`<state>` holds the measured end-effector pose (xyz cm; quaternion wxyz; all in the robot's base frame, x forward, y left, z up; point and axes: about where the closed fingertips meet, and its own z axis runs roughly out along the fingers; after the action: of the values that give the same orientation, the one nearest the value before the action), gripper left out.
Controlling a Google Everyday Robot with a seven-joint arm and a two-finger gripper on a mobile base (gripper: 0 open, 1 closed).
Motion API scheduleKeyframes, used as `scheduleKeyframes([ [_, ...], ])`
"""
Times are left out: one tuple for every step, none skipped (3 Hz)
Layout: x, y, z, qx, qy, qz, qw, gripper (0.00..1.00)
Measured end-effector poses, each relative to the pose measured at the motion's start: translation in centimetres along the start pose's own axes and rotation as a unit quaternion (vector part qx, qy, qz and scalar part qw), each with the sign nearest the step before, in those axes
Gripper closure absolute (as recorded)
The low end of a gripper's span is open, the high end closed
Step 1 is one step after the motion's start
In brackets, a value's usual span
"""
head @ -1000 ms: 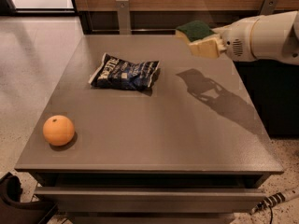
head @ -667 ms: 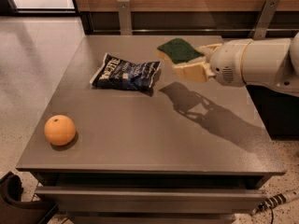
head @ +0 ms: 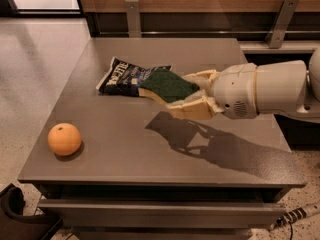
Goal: Move sponge near orange
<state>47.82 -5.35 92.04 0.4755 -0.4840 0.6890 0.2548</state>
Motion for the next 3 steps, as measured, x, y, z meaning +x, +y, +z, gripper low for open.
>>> scheduleKeyframes([
  [0.8, 3.1, 2.0, -0.093, 0.001, -0.014, 0.9955, 1.0],
  [1.4, 4.5, 4.9, -0.136, -0.014, -0.021, 0.9904, 1.0],
  [1.9, 5.4, 7.5, -0.179, -0.013, -0.033, 0.9833, 1.0],
])
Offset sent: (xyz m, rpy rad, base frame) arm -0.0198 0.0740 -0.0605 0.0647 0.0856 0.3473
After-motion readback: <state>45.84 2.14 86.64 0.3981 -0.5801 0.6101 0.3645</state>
